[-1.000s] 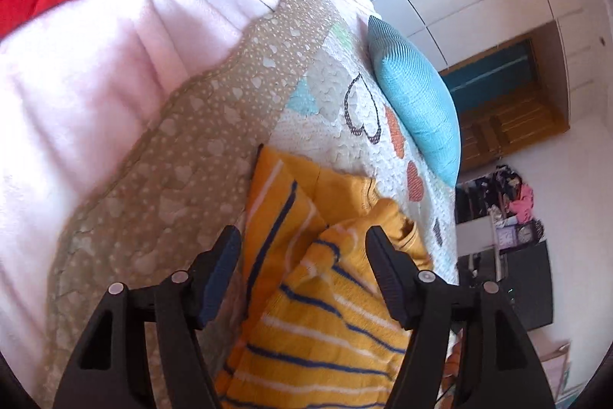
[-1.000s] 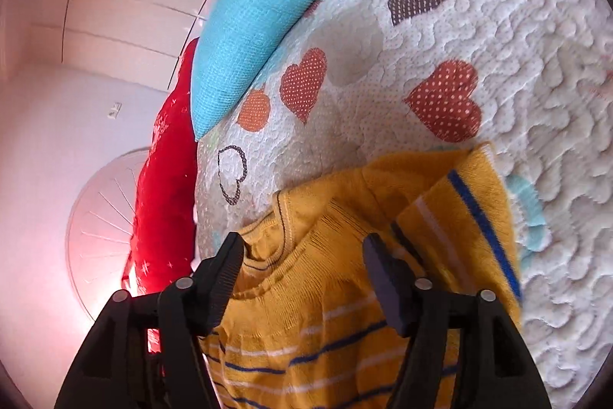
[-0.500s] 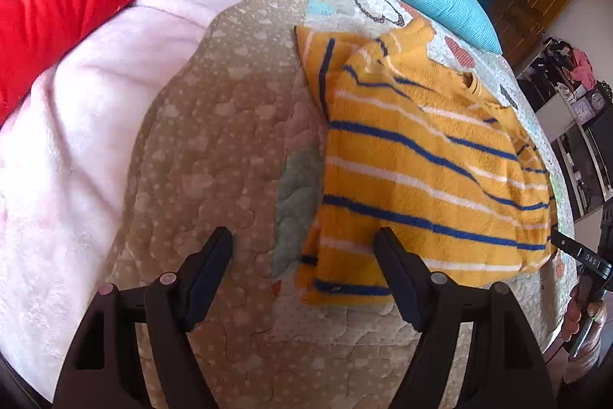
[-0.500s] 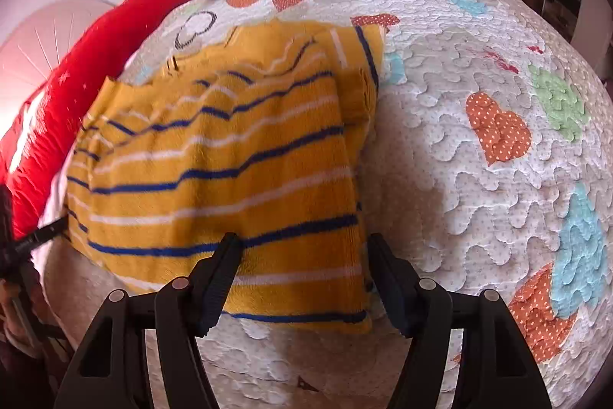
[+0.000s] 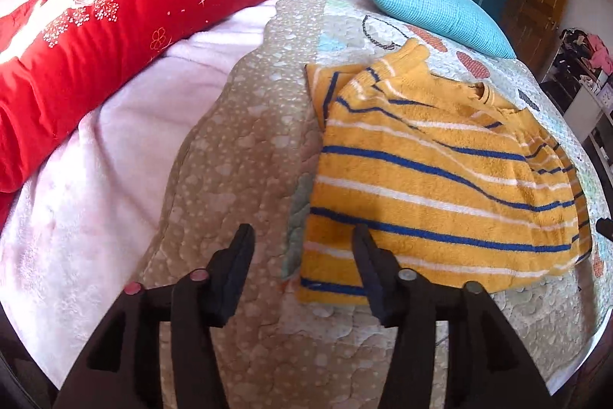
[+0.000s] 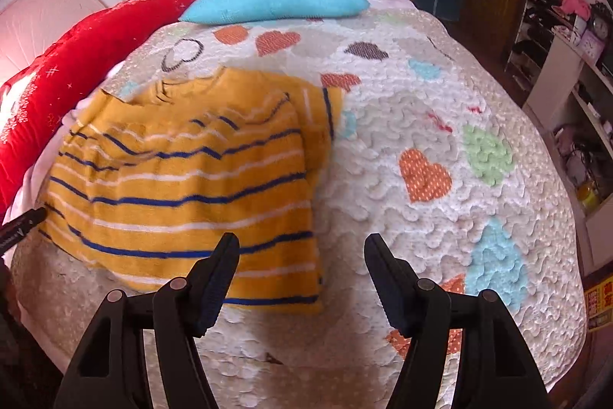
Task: Fold small clothes
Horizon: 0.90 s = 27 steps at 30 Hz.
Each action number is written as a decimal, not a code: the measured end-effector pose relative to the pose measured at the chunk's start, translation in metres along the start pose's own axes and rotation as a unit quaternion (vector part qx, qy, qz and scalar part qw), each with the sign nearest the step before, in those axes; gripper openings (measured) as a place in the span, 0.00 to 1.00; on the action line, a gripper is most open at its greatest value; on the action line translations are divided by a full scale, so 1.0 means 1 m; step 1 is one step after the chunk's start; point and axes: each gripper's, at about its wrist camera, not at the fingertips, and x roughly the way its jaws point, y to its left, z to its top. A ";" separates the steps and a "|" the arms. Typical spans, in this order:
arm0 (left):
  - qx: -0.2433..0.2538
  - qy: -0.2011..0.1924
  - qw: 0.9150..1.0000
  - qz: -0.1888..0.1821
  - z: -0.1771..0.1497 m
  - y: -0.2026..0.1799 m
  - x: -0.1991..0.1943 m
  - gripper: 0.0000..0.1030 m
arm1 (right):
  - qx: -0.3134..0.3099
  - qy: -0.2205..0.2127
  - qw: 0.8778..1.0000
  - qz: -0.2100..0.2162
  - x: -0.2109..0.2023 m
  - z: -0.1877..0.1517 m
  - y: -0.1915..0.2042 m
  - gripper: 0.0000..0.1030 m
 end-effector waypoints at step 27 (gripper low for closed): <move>-0.042 -0.014 0.997 -0.070 -0.023 0.011 0.025 0.81 | -0.225 0.138 0.959 0.105 0.192 0.126 0.362 0.56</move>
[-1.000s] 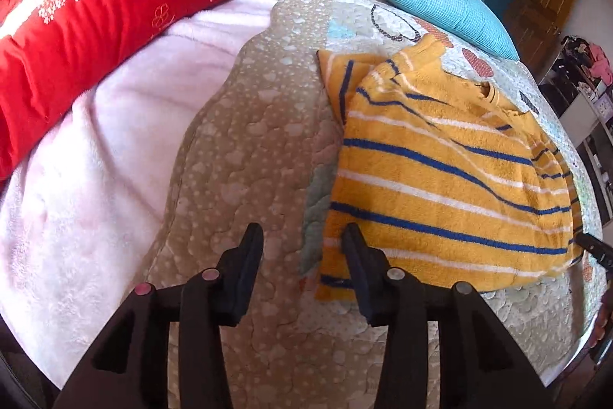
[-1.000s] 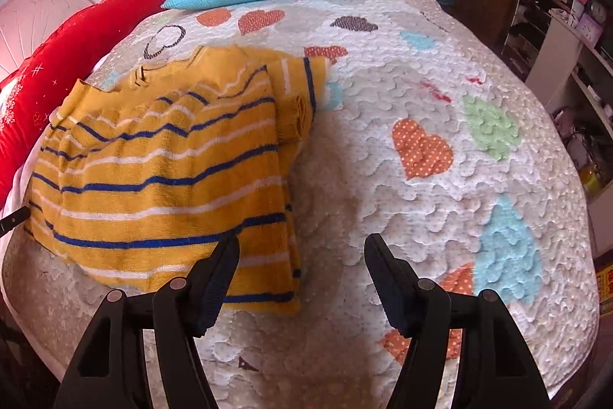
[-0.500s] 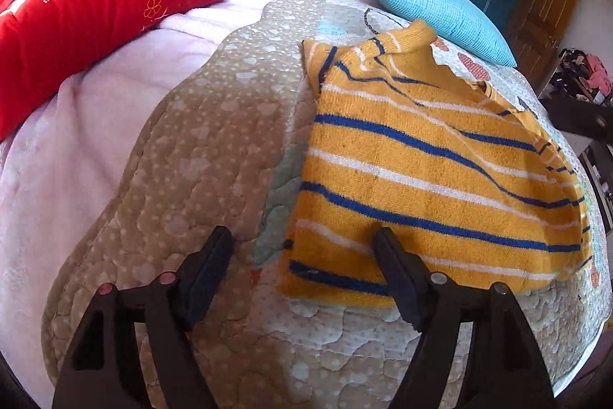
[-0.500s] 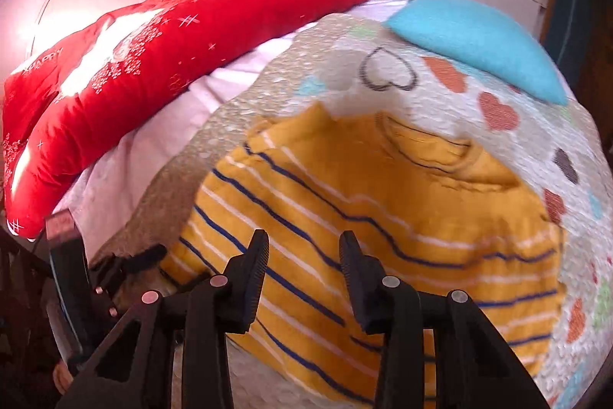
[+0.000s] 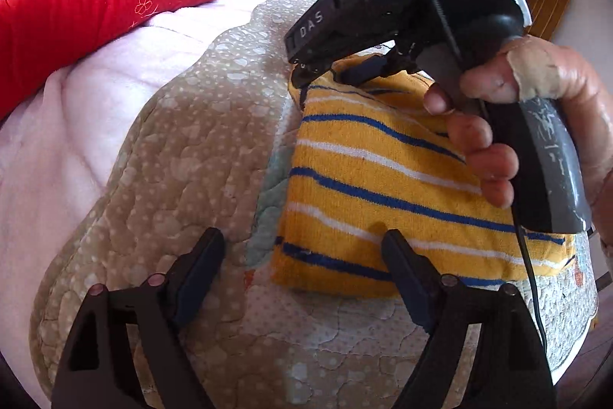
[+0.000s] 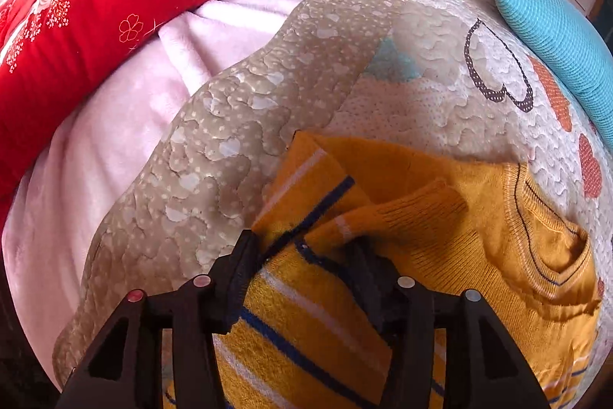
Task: Fold small clothes
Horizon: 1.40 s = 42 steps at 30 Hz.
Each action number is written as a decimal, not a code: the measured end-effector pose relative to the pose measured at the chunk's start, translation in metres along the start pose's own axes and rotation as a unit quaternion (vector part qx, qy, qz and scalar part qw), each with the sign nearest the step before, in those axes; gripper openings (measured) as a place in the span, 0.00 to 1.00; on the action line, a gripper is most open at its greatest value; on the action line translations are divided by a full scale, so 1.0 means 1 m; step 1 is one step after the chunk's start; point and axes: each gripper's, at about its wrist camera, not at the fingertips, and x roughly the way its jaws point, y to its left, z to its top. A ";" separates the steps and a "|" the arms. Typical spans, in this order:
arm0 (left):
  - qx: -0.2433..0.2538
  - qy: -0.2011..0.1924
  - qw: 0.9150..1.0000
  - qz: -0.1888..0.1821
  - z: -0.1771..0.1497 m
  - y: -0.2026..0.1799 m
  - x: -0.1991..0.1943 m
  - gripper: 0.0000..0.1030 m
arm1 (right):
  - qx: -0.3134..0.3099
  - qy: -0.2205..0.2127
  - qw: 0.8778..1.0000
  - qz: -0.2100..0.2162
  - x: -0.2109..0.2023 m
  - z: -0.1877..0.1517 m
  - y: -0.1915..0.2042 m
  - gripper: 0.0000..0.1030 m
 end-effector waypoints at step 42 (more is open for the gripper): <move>0.013 -0.006 0.999 0.034 -0.007 -0.011 -0.002 0.82 | 0.249 -0.062 0.939 -0.229 -0.130 -0.207 -0.260 0.39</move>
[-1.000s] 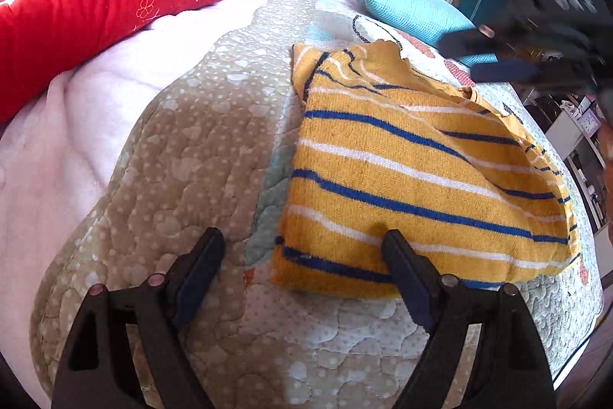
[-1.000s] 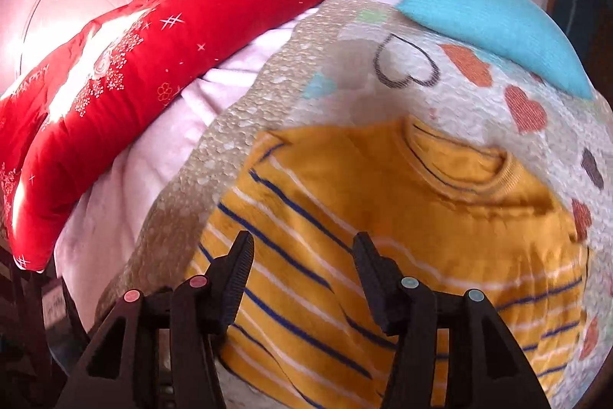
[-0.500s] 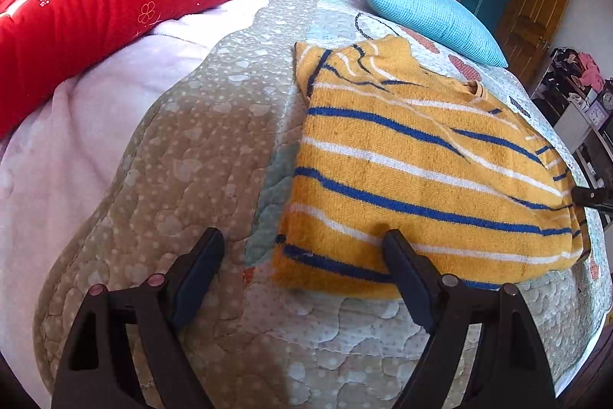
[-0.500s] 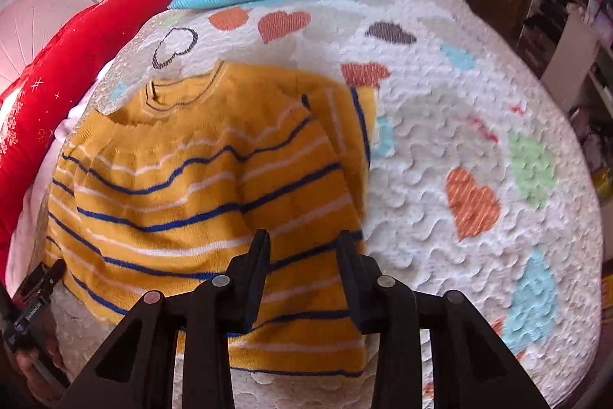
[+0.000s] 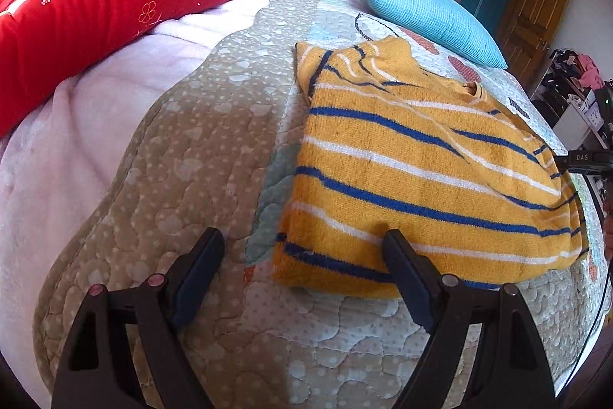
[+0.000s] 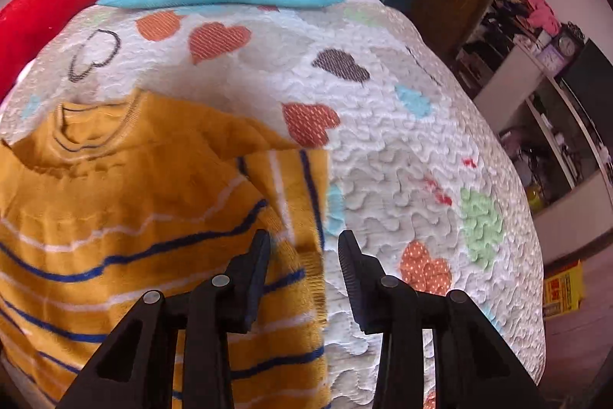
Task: Fold small clothes
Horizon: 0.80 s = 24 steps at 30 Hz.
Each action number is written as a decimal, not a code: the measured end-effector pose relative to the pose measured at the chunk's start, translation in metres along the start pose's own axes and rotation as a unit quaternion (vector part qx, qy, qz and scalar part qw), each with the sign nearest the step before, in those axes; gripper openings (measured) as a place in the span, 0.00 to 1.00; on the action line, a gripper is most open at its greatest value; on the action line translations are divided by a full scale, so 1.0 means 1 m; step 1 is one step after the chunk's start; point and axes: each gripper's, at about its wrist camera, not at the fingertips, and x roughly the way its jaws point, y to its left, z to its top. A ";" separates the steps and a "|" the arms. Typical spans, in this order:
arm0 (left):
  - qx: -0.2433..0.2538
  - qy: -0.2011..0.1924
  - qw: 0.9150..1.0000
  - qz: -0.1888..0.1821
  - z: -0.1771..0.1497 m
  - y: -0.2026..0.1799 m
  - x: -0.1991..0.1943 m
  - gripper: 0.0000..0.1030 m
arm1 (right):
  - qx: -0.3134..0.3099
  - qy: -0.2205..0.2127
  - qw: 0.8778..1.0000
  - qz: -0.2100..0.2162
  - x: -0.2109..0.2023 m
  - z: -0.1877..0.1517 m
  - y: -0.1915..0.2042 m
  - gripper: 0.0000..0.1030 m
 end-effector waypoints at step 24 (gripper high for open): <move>-0.005 -0.003 1.000 -0.005 0.000 0.001 -0.002 0.83 | -0.085 -0.013 0.988 0.125 -0.003 0.055 0.160 0.68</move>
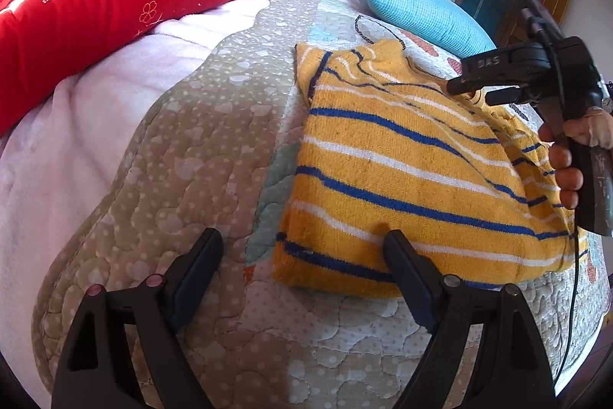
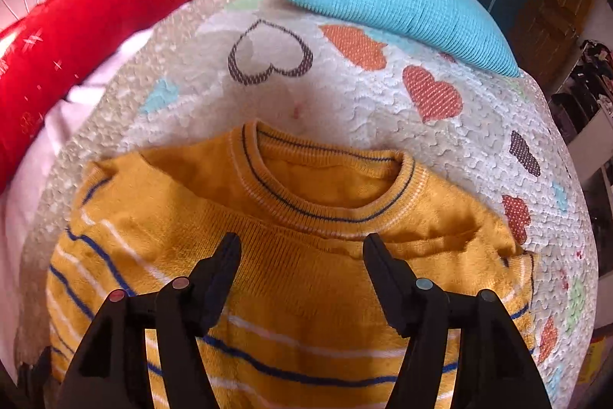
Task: Fold small clothes
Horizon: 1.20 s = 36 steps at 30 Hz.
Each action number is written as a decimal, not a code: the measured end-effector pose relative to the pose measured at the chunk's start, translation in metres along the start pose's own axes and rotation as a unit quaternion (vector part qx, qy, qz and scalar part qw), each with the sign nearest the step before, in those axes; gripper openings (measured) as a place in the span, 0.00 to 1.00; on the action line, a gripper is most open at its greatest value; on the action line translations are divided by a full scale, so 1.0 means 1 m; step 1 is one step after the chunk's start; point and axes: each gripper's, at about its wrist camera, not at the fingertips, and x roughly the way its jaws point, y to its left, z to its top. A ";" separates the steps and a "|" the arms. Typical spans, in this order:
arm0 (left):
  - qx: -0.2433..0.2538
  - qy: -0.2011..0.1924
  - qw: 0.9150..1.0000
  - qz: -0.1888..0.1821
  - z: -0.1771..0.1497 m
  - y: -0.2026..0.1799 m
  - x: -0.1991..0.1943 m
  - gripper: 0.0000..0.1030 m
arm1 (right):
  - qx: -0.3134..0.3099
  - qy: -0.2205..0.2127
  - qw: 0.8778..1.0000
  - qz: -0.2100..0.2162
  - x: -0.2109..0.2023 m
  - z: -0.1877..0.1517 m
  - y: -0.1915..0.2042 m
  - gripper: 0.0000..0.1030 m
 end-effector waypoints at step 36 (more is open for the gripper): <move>-0.034 0.006 0.998 -0.054 0.003 0.009 -0.004 0.91 | 0.148 0.004 0.989 -0.010 -0.086 -0.200 -0.178 0.51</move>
